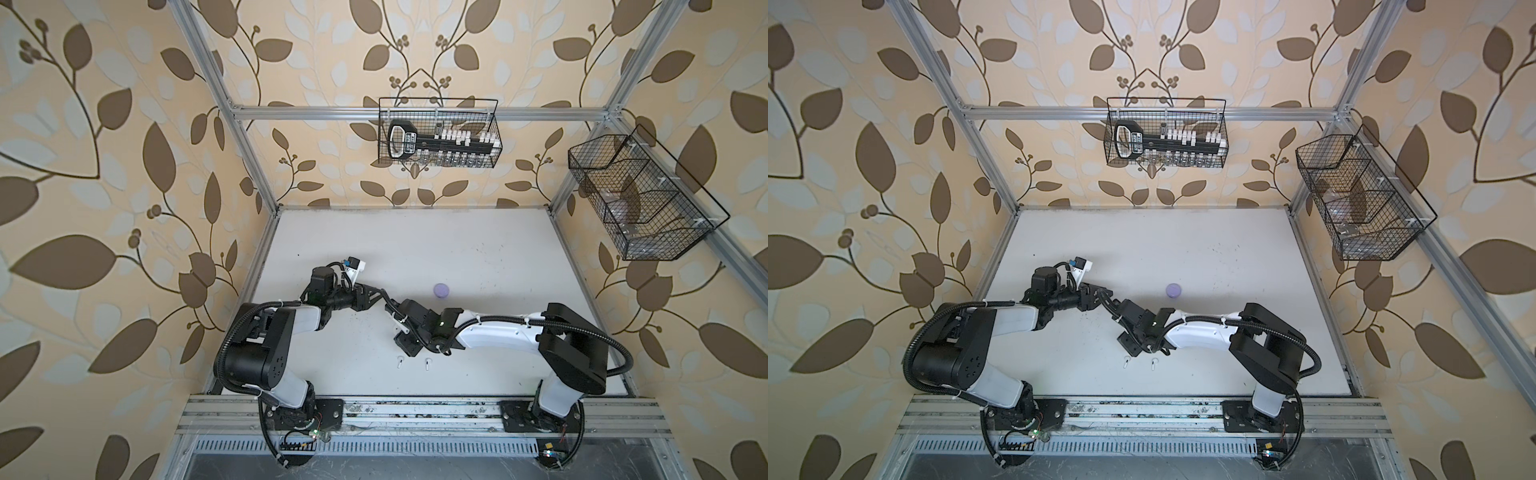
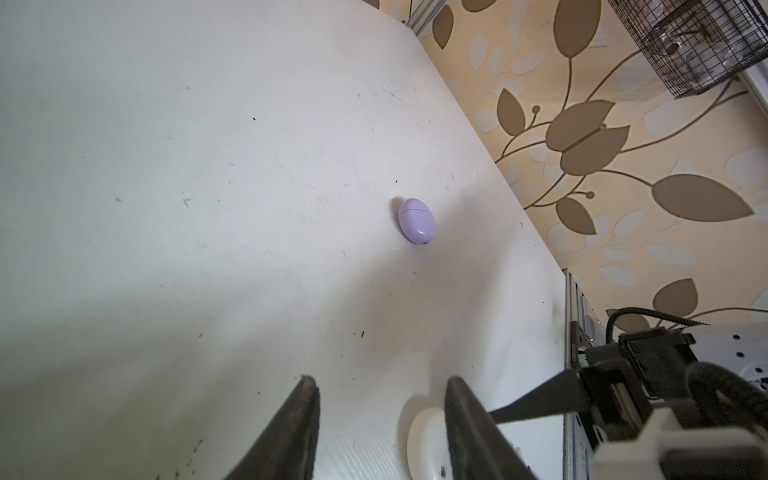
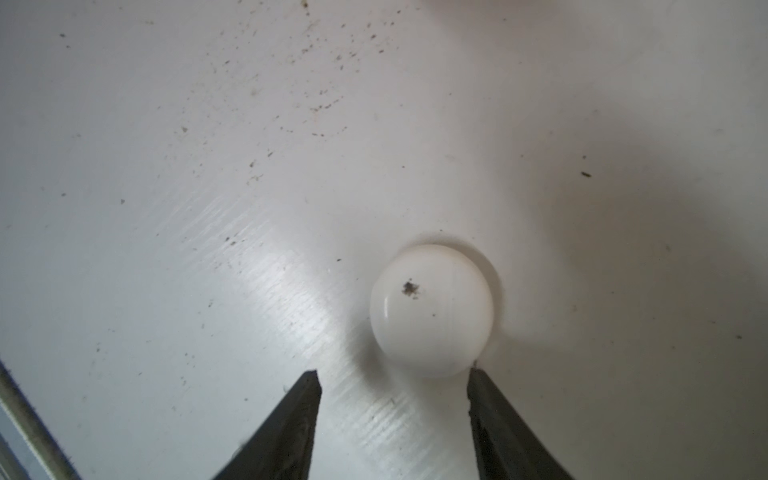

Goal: Insert wireless bluetooth earbuds into charging case
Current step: Pick up the charging case from the center of the table.

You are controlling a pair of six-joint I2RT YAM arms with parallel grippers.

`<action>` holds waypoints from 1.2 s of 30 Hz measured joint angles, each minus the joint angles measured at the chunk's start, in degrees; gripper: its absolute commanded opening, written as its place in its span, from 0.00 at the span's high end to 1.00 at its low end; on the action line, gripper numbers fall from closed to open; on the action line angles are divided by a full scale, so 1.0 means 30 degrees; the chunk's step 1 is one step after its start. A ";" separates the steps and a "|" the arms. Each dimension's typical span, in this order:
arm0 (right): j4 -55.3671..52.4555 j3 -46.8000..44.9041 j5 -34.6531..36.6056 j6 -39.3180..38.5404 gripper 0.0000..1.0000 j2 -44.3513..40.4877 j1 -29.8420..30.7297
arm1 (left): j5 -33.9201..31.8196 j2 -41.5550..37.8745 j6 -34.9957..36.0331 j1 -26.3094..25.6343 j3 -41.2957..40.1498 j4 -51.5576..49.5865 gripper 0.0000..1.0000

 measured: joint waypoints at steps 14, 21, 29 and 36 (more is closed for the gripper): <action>0.0022 0.0270 0.0073 0.0459 0.36 0.0219 -0.0423 | 0.0000 0.0000 0.0000 0.0000 0.0000 0.0117 0.49; 0.0051 0.0583 -0.0007 0.0444 0.35 0.0998 -0.0291 | 0.0000 0.0000 0.0000 0.0000 0.0000 0.0124 0.49; 0.0073 0.1086 -0.0007 0.0364 0.35 0.1865 -0.0306 | 0.0000 0.0000 0.0000 0.0000 0.0000 0.0131 0.49; 0.0087 0.1282 0.0000 0.0291 0.37 0.2062 -0.0306 | -0.0007 0.0000 0.0000 0.0000 0.0000 0.0124 0.49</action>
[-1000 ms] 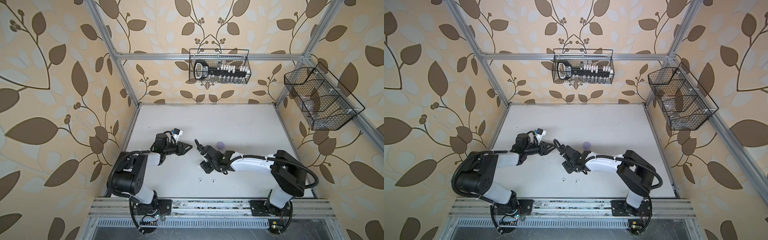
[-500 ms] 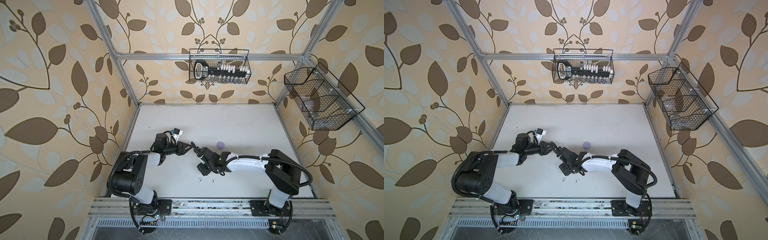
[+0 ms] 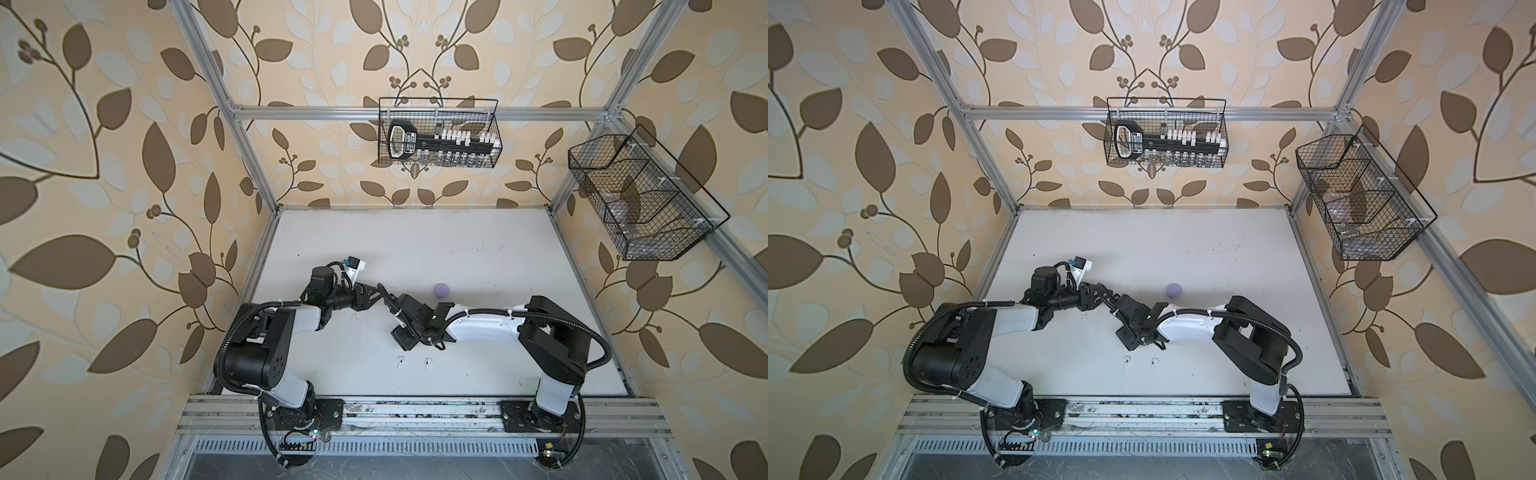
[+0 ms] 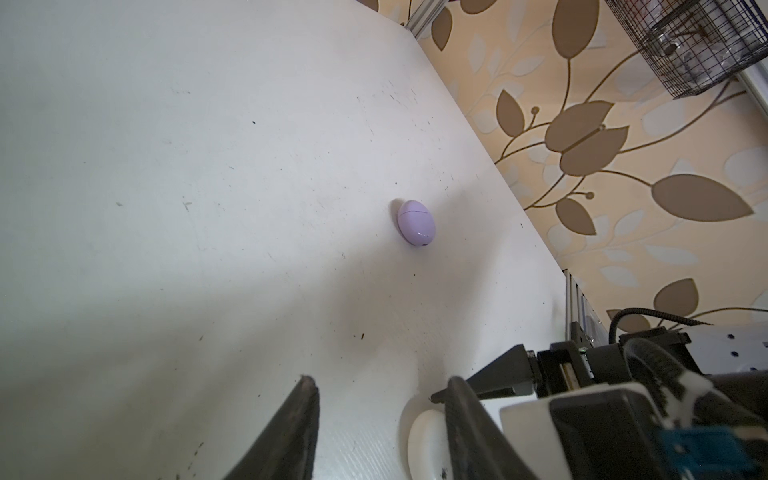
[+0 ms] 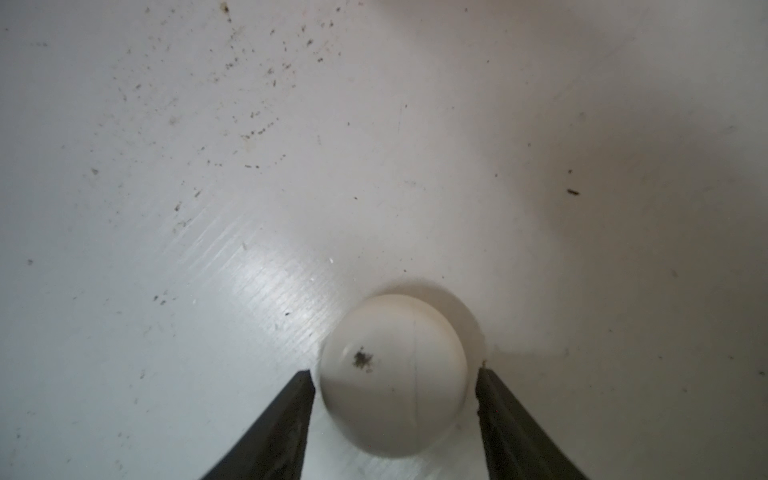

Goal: Insert wireless bluetooth earbuds into charging case
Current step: Pick up the charging case from the center of the table.

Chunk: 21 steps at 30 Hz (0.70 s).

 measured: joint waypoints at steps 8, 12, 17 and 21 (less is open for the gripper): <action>0.0000 0.0350 0.0015 -0.0095 0.39 0.0277 0.0000 | 0.0007 0.0000 0.0000 0.0000 0.0000 0.0007 0.49; -0.0007 0.0401 0.0015 -0.0138 0.41 0.0357 0.0000 | 0.0007 0.0000 0.0000 0.0000 0.0000 0.0007 0.49; -0.0015 0.0408 0.0073 -0.0146 0.43 0.0364 0.0000 | 0.0000 0.0000 0.0000 0.0000 0.0000 0.0007 0.49; -0.0015 0.0408 0.0160 -0.0153 0.45 0.0364 0.0015 | 0.0000 0.0000 0.0000 0.0000 0.0000 0.0007 0.49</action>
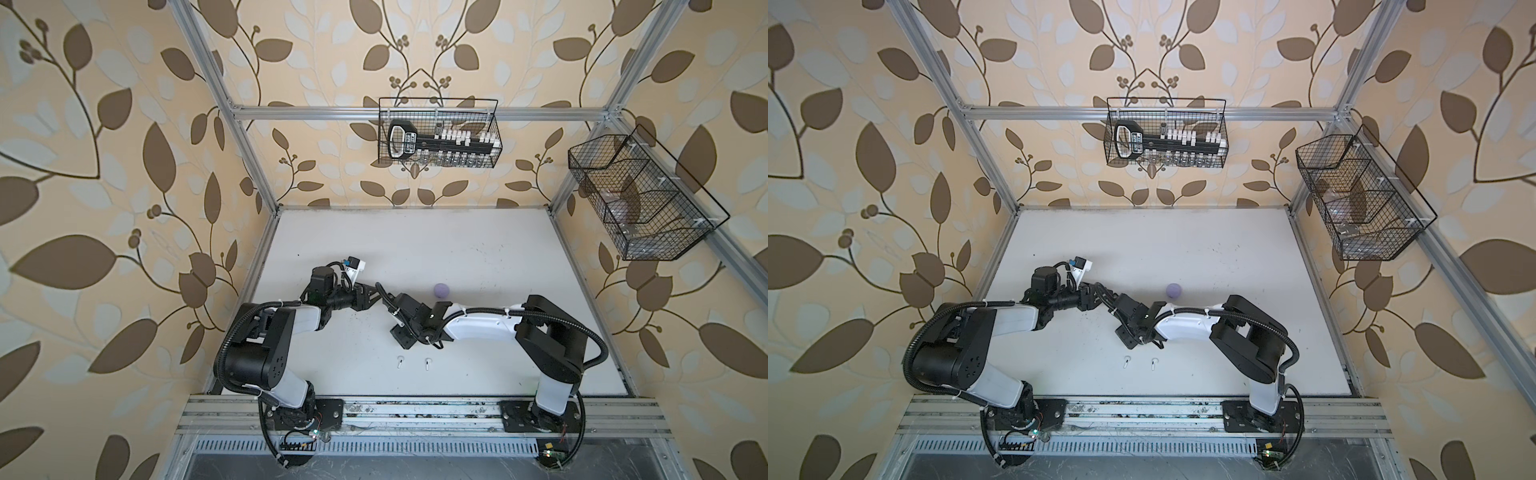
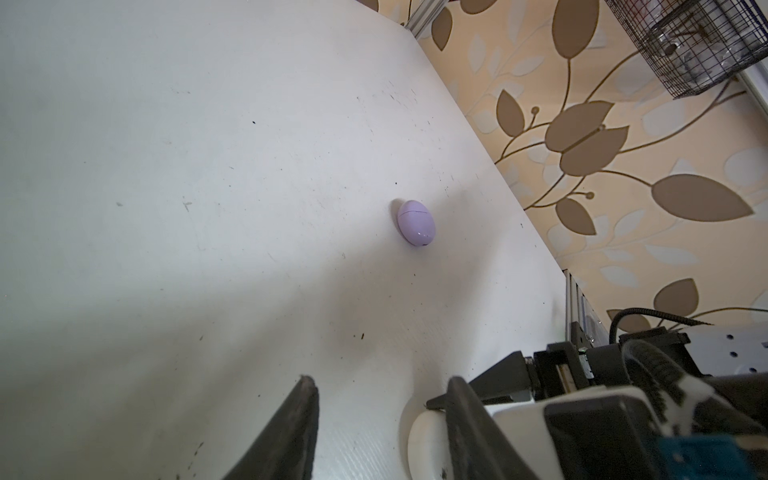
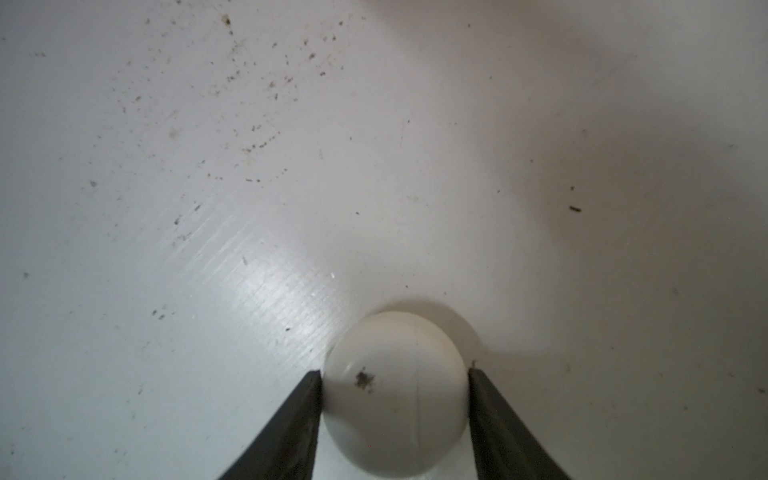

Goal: Insert wireless bluetooth earbuds into charging case
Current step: Pick up the charging case from the center of the table.

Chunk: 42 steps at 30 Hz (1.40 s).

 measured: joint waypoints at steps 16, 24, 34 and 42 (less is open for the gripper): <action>-0.0051 0.0000 0.1005 -0.0415 0.60 0.0007 0.0423 | 0.0000 0.0000 -0.0007 0.0000 0.0000 -0.0007 0.49; -0.0044 -0.0022 0.1129 -0.0510 0.62 -0.0044 0.0474 | 0.0000 0.0000 -0.0015 0.0000 0.0000 -0.0007 0.49; 0.1122 -0.3257 0.1880 -0.0831 0.62 -0.4736 0.0714 | 0.0102 0.0109 0.0124 -0.0102 0.0408 -0.0561 0.50; 0.2084 -0.6659 0.4437 -0.0758 0.62 -1.0375 0.1413 | -0.0423 -0.0750 0.2069 -0.3555 0.1479 -0.4131 0.49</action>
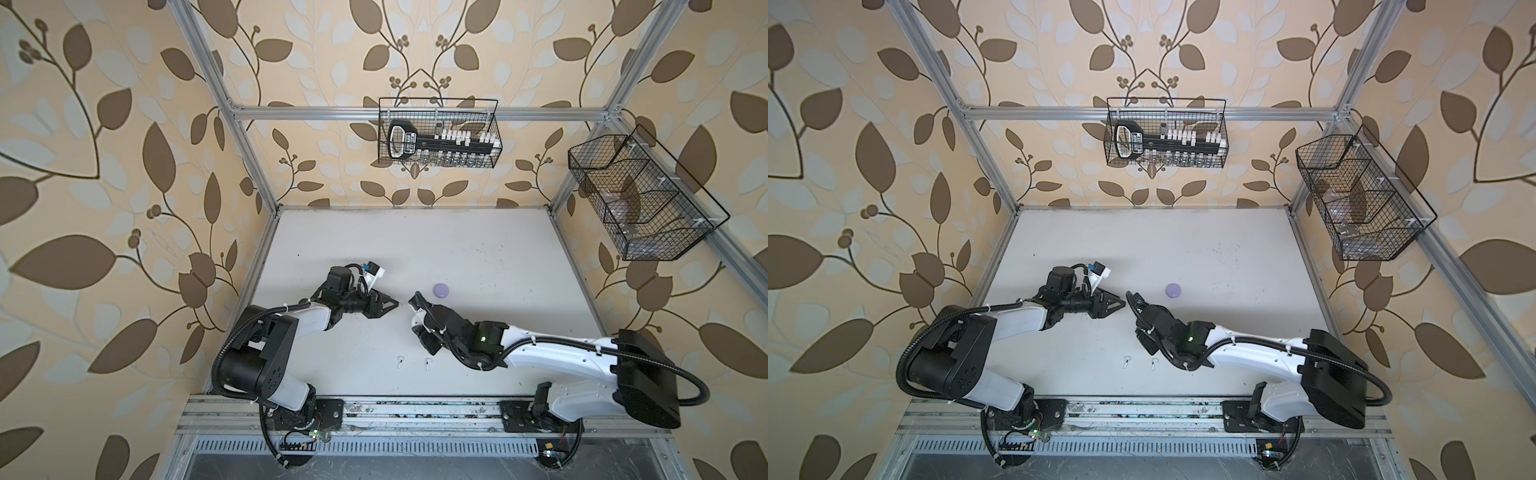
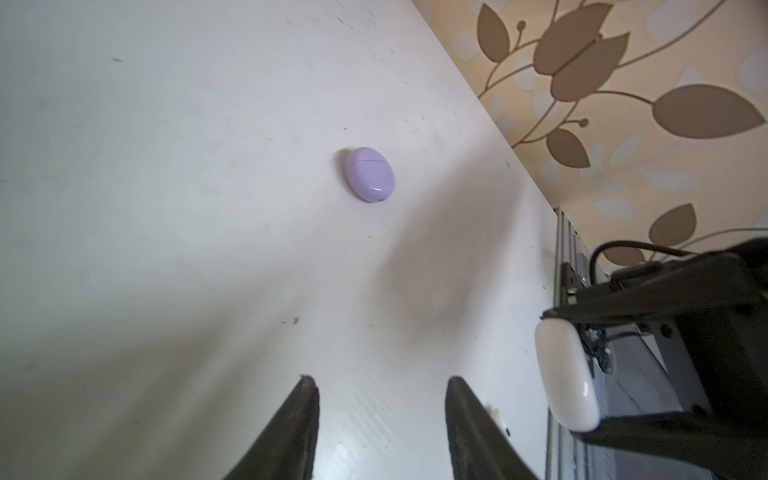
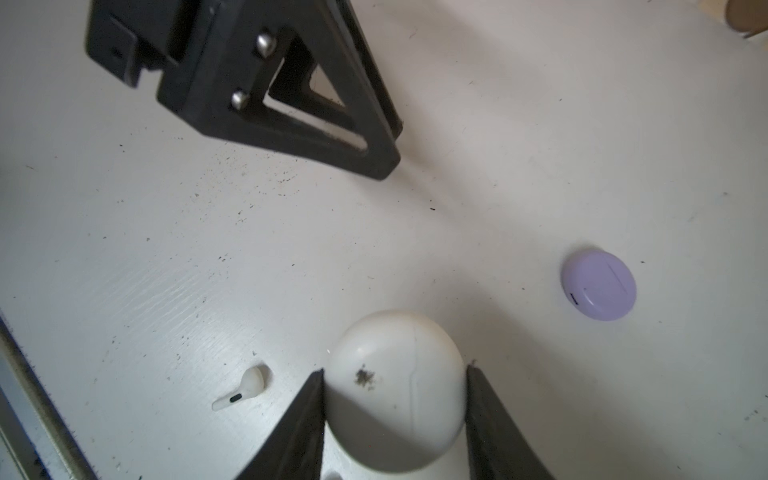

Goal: Insert wireless bluetooth earbuds into charging case
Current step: Pick up the charging case from the center of the table, then pass the charging case.

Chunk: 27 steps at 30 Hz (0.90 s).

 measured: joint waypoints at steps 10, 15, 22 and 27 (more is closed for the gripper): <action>-0.0197 -0.2433 0.2630 0.0984 0.62 -0.3089 0.1013 | 0.2062 0.2390 -0.0641 -0.1020 0.2004 -0.0350 0.48; -0.0015 -0.2455 0.3548 0.1297 0.62 -0.2463 0.1690 | 0.2667 0.3133 -0.0663 -0.1035 0.2149 -0.1188 0.43; 0.0852 -0.2455 0.3774 0.1268 0.62 -0.0692 0.1741 | 0.4131 0.3898 0.0240 -0.1035 0.3446 -0.3548 0.44; 0.1945 -0.2455 0.3235 0.1056 0.62 -0.0007 0.1035 | 0.5115 0.4248 0.1435 -0.1093 0.4138 -0.5421 0.44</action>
